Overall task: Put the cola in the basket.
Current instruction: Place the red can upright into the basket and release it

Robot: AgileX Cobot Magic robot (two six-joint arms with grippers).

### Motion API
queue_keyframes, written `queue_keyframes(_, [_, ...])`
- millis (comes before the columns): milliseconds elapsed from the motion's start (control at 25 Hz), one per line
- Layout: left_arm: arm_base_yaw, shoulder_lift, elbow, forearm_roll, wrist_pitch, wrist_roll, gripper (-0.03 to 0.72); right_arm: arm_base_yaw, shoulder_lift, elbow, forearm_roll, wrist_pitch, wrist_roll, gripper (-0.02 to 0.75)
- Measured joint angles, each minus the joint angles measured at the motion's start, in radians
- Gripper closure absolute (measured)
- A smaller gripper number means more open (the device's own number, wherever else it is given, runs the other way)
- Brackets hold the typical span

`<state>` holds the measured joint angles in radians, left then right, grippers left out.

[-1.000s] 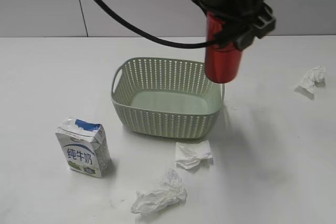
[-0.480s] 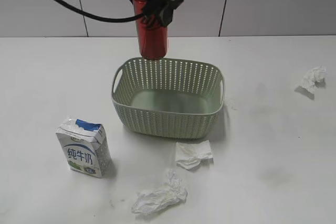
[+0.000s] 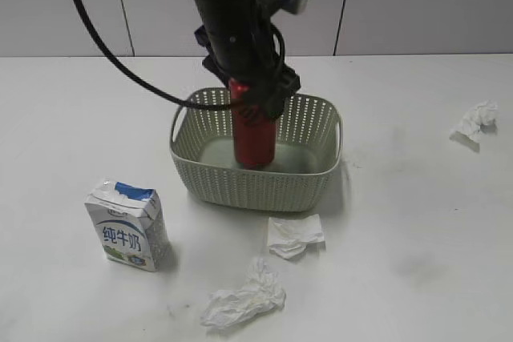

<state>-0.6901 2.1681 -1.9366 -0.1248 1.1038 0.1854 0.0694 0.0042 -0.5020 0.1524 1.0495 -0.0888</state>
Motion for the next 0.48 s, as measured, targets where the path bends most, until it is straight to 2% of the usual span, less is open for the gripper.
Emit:
queue_keyframes(200, [0.0, -0.007, 0.138, 0.003, -0.142, 0.0, 0.158, 0.0, 0.0, 0.0, 0.0, 0.0, 0.0, 0.148])
queue_keyframes(480, [0.0, -0.015, 0.168, -0.006, -0.2, 0.0, 0.158, 0.0, 0.0, 0.0, 0.0, 0.0, 0.001, 0.148])
